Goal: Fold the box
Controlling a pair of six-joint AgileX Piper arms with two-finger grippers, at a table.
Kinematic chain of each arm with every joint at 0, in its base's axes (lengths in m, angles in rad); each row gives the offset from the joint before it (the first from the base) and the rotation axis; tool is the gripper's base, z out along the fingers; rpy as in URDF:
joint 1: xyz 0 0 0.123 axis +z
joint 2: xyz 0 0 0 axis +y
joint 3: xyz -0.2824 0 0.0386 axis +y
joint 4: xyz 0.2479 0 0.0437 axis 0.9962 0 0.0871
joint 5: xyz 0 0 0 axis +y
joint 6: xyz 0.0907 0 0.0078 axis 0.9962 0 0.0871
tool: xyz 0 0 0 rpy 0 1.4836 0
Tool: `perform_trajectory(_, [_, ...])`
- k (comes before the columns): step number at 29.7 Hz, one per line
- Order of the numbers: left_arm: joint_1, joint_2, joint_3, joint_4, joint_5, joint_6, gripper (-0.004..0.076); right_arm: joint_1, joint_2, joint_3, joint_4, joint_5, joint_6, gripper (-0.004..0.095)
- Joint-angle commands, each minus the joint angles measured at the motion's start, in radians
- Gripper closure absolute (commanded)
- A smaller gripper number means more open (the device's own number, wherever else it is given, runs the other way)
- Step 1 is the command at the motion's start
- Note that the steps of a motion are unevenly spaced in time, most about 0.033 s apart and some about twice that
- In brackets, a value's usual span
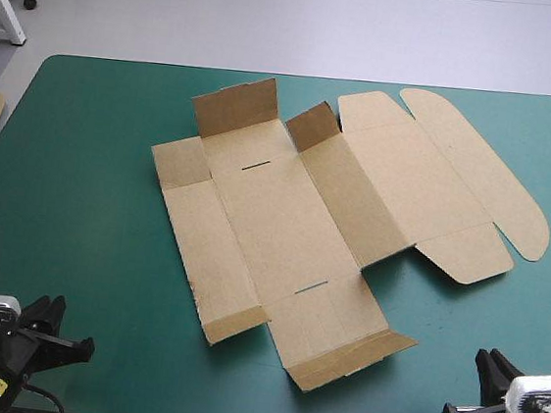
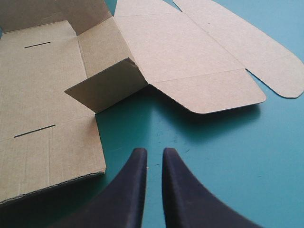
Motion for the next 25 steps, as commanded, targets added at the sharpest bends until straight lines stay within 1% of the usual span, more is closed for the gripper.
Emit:
perform_trajectory(1, [-0.001,0.020,-0.036,-0.011,-0.062,0.000,0.0491,-0.003,0.024,-0.026,0.005,-0.073,-0.005,0.0738])
perform_trajectory(3, [-0.001,0.020,-0.036,-0.011,-0.062,0.000,0.0463,-0.003,0.026,-0.026,0.005,-0.069,-0.005,0.0706])
perform_trajectory(9, [-0.001,0.079,-0.080,-0.066,-0.042,0.000,0.0462,-0.003,0.116,-0.068,-0.012,-0.014,-0.005,0.0643])
perform_trajectory(13, [-0.001,0.164,-0.143,-0.112,-0.062,0.000,0.0462,-0.003,0.202,-0.136,-0.012,-0.050,-0.005,0.0614])
perform_trajectory(16, [-0.001,0.242,-0.181,-0.169,-0.082,0.000,0.0459,-0.003,0.282,-0.209,-0.012,-0.050,-0.029,0.0602])
perform_trajectory(18, [-0.001,0.288,-0.197,-0.222,-0.095,0.000,0.0426,-0.003,0.343,-0.258,-0.007,-0.032,-0.065,0.0525])
perform_trajectory(20, [-0.001,0.325,-0.204,-0.279,-0.097,0.000,0.0372,-0.003,0.399,-0.306,-0.007,-0.021,-0.055,0.0403])
perform_trajectory(22, [-0.001,0.365,-0.205,-0.334,-0.095,0.000,0.0320,-0.003,0.443,-0.344,-0.007,-0.021,-0.049,0.0326])
perform_trajectory(23, [-0.001,0.381,-0.205,-0.354,-0.091,0.000,0.0304,-0.003,0.465,-0.359,-0.007,-0.023,-0.049,0.0311])
perform_trajectory(25, [-0.001,0.420,-0.205,-0.393,-0.084,0.000,0.0293,-0.003,0.501,-0.389,-0.007,-0.028,-0.051,0.0315])
